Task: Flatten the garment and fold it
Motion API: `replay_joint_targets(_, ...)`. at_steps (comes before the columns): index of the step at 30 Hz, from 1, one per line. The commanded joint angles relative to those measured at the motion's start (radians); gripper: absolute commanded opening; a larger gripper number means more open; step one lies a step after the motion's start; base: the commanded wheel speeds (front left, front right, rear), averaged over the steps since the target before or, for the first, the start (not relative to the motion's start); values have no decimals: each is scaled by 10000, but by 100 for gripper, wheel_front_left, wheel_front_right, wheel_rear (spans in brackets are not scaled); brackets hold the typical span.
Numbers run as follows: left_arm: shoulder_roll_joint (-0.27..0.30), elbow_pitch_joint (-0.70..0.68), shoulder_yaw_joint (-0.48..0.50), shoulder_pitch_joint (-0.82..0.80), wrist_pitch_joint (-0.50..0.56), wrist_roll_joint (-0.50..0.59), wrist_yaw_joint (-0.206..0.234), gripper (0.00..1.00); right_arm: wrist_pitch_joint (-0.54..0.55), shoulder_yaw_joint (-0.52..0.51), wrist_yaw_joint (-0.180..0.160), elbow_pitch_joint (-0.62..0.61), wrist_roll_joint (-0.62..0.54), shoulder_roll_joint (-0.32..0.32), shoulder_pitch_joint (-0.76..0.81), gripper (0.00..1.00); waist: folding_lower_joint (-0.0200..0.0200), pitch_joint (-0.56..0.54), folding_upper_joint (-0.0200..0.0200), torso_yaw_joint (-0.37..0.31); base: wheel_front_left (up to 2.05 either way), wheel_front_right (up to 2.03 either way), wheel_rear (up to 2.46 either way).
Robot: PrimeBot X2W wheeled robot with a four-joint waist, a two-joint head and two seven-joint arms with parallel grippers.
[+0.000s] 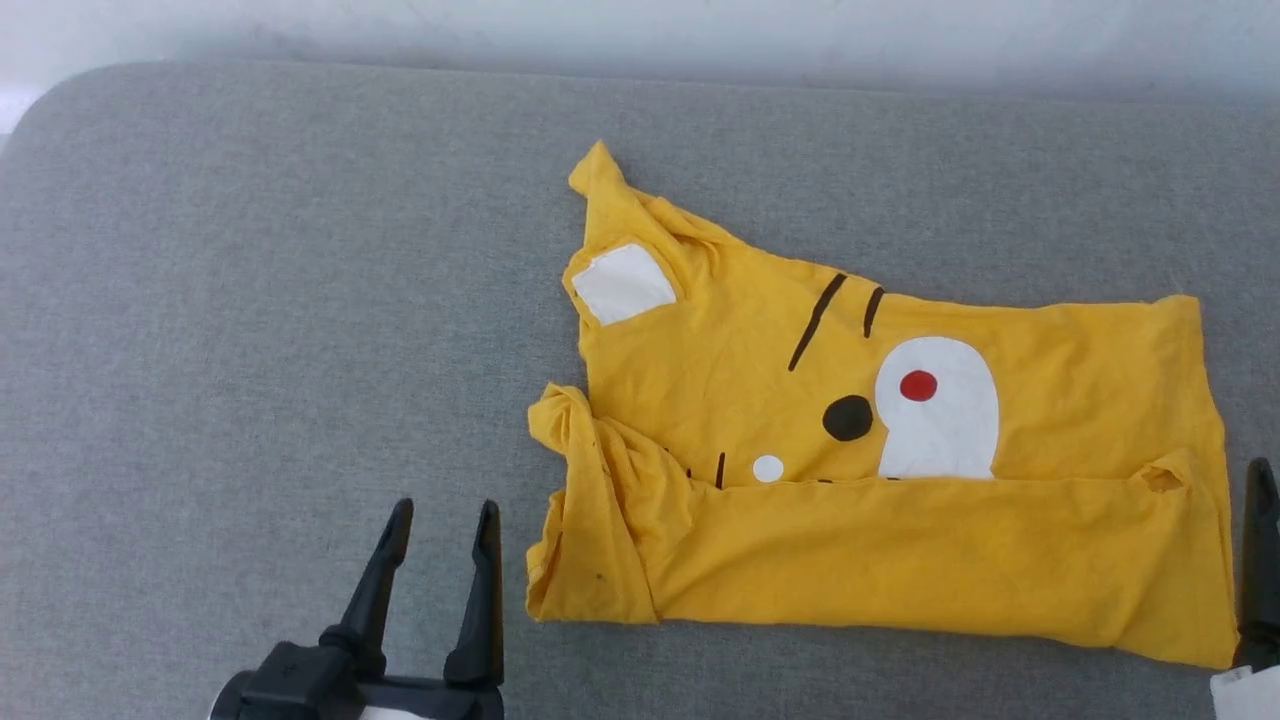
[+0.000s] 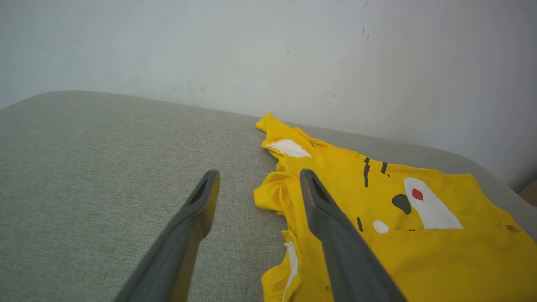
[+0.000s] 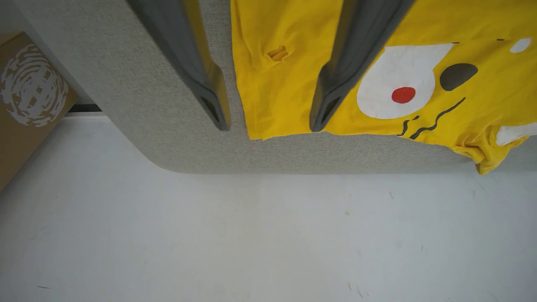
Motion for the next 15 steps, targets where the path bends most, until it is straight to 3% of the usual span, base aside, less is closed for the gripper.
replay_joint_targets(1,-152,184,210,104,-46,35,-339,100,-102,-52,-19,73,-96,85,1,100,2,-45,-1,29,0,0,0)
replay_joint_targets(5,-106,540,218,97,60,-311,-951,100,-40,-27,-19,51,-198,80,-133,100,2,-98,-1,7,0,0,0)
replay_joint_targets(8,-8,447,42,25,707,-804,-1324,100,33,-23,-19,27,-217,49,-227,100,2,-98,-1,-26,0,0,0)
replay_joint_targets(15,293,176,-305,-69,2140,-1290,-1492,100,67,-17,-19,105,-126,70,-256,100,2,139,-1,-70,0,0,0)
